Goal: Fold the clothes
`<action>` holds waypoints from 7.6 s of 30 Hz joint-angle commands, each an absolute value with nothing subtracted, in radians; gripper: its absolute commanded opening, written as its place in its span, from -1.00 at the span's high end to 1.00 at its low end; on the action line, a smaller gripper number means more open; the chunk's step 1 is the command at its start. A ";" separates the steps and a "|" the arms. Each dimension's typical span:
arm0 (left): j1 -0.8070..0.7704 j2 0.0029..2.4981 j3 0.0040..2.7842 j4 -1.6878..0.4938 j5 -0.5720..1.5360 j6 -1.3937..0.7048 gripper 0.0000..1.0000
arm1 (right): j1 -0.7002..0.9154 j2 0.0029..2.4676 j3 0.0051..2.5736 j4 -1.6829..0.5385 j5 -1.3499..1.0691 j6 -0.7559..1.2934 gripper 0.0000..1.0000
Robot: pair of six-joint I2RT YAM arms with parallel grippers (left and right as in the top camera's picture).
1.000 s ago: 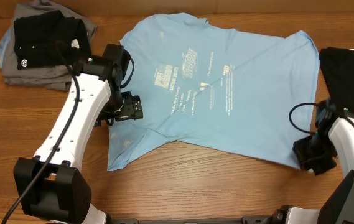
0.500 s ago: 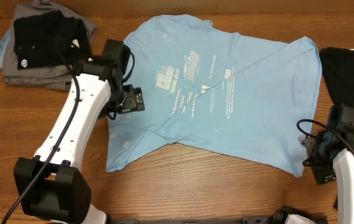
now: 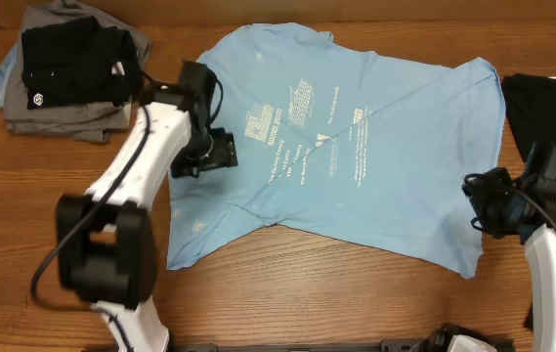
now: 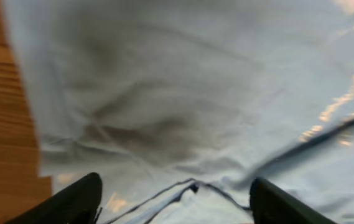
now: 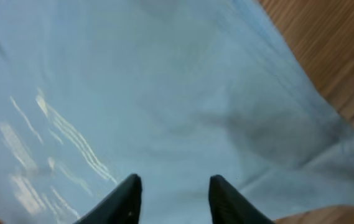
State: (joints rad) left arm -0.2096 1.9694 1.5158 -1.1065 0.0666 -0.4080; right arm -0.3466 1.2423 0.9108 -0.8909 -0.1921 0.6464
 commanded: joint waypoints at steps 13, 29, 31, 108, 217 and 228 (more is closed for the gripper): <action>-0.212 2.109 1.512 -1.098 0.063 -0.394 -0.50 | -0.348 1.602 0.903 -0.860 -0.226 0.594 0.79; -0.062 2.109 1.425 -1.119 0.065 -0.393 -0.71 | -0.348 1.650 0.856 -0.852 -0.099 0.602 0.85; -0.046 2.109 1.388 -1.089 0.080 -0.389 -0.72 | -0.348 1.650 0.830 -0.826 -0.111 0.602 0.85; -0.236 1.852 1.162 -1.002 0.080 -0.156 -0.78 | -0.348 1.303 1.094 -1.188 -0.186 0.414 -0.92; -0.400 1.909 1.566 -0.806 0.036 -0.078 0.52 | -0.348 1.645 1.094 -0.915 -0.099 0.445 -0.81; -0.397 1.916 1.572 -0.935 0.025 -0.100 -0.89 | -0.348 1.626 1.095 -1.048 -0.139 0.445 -0.87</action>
